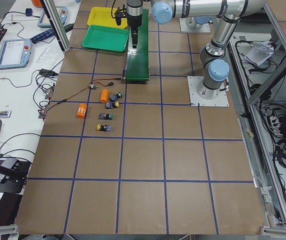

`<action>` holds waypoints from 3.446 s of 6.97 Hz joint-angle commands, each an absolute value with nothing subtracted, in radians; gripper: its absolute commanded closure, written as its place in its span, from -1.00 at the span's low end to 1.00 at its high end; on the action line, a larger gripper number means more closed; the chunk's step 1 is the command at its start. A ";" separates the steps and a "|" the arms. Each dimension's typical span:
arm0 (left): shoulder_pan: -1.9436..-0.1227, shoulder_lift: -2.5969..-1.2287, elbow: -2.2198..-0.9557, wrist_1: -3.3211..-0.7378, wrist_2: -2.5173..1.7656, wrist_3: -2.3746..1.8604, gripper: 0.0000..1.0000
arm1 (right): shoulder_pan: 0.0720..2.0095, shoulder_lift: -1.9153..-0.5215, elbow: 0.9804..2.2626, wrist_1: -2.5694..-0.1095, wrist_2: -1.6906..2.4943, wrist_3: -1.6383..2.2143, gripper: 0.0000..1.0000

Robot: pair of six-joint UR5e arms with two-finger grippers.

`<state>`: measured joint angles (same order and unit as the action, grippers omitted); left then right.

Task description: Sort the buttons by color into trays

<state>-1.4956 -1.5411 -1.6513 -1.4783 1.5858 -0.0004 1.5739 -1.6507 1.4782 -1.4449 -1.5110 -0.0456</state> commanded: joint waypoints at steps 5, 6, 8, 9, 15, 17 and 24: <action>-1.499 -1.520 -1.654 -1.471 1.583 0.006 -1.00 | 1.574 -1.644 1.496 -1.505 -1.520 -0.046 -1.00; -1.499 -1.525 -1.655 -1.471 1.583 0.011 -1.00 | 1.574 -1.644 1.496 -1.519 -1.523 -0.046 -1.00; -1.497 -1.532 -1.655 -1.473 1.591 0.011 -1.00 | 1.574 -1.646 1.511 -1.528 -1.523 -0.043 -1.00; -1.500 -1.519 -1.657 -1.474 1.595 0.011 -1.00 | 1.574 -1.647 1.512 -1.528 -1.522 -0.041 -1.00; -1.376 -1.601 -1.638 -1.364 1.592 0.029 -1.00 | 1.574 -1.649 1.514 -1.529 -1.519 -0.049 -1.00; -1.330 -1.684 -1.615 -1.327 1.606 0.179 -1.00 | 1.572 -1.649 1.514 -1.525 -1.517 -0.051 -1.00; -1.206 -2.211 -1.157 -1.187 1.569 0.392 -1.00 | 1.572 -1.651 1.514 -1.519 -1.514 -0.051 -1.00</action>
